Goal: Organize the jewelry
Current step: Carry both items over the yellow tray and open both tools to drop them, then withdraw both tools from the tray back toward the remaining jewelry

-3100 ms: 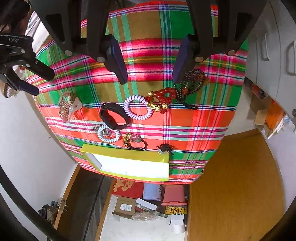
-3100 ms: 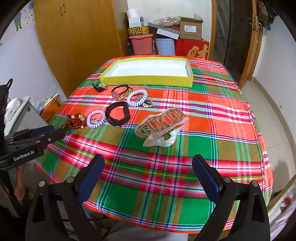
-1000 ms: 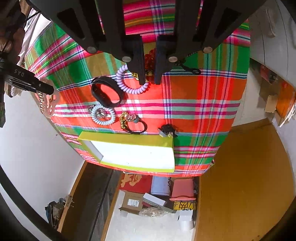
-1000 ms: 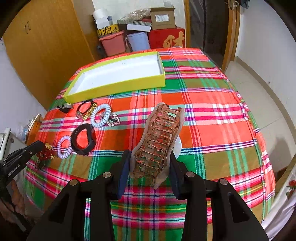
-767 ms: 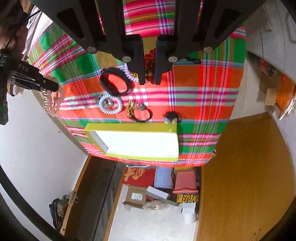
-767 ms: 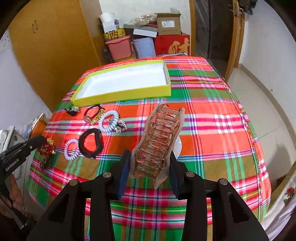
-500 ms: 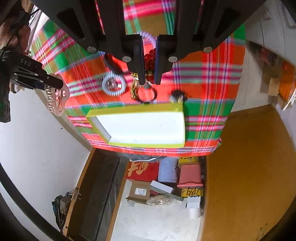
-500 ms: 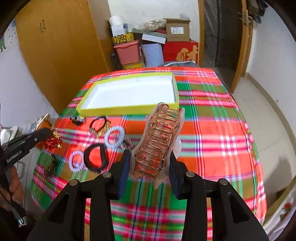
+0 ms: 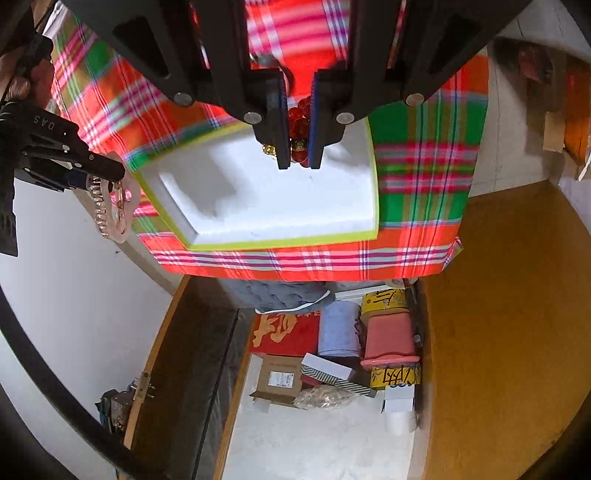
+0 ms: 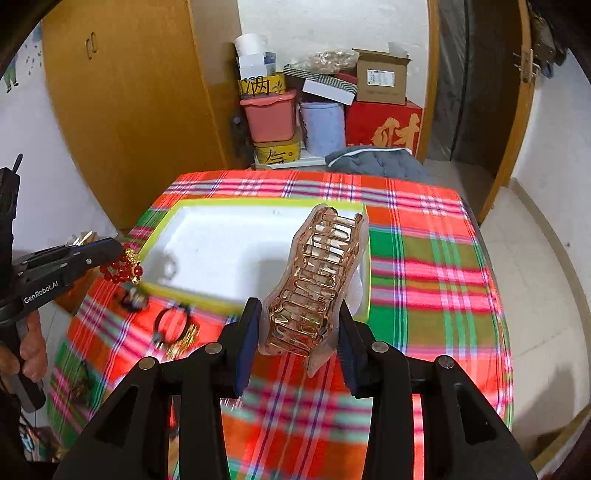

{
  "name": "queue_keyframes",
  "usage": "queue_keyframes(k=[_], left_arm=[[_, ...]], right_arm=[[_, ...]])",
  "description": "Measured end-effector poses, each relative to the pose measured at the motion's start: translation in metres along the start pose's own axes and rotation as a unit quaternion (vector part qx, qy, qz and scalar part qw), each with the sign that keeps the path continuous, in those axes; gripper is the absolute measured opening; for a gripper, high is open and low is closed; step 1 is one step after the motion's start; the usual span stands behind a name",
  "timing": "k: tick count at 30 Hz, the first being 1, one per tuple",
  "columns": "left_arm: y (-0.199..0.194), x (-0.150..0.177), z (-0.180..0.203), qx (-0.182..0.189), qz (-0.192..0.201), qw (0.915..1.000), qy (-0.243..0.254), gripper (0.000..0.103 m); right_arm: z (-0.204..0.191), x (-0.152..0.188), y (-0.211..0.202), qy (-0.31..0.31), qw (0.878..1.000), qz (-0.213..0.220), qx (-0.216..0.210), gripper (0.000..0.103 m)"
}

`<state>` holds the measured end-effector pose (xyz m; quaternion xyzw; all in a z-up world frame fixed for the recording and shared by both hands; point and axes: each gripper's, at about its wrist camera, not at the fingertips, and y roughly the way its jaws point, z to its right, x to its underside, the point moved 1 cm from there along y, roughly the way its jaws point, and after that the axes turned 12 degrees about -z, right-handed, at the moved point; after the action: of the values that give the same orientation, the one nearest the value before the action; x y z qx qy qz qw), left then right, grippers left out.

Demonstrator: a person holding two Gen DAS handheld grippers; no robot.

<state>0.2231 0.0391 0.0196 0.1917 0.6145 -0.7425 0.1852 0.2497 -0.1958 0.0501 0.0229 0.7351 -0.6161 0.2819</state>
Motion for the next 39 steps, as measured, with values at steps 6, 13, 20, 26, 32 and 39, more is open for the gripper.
queue_keyframes(k=[6,13,20,26,32,39], left_arm=[[0.031,-0.023,-0.013,-0.006,-0.013,0.9999,0.005,0.009],[0.064,-0.029,-0.025,-0.010,-0.034,0.9994,0.006,0.009],[0.077,-0.028,-0.025,-0.013,-0.042,0.9990,0.007,0.010],[0.074,-0.030,-0.022,-0.009,-0.043,0.9990,0.011,0.018],[0.051,-0.026,-0.020,-0.004,-0.024,0.9997,0.008,0.034],[0.014,0.000,-0.011,0.002,-0.015,0.9999,0.002,0.034]], right_arm=[[0.009,-0.030,0.038,-0.007,1.000,-0.022,-0.006,0.039],[0.020,-0.045,0.077,-0.004,0.998,-0.054,-0.010,0.039],[0.025,-0.047,0.088,0.000,0.998,-0.062,-0.013,0.040],[0.027,-0.045,0.083,0.004,0.999,-0.053,-0.011,0.059],[0.024,-0.039,0.060,0.006,0.999,-0.032,-0.010,0.062],[0.014,-0.010,0.017,0.007,1.000,-0.004,-0.007,0.062]])
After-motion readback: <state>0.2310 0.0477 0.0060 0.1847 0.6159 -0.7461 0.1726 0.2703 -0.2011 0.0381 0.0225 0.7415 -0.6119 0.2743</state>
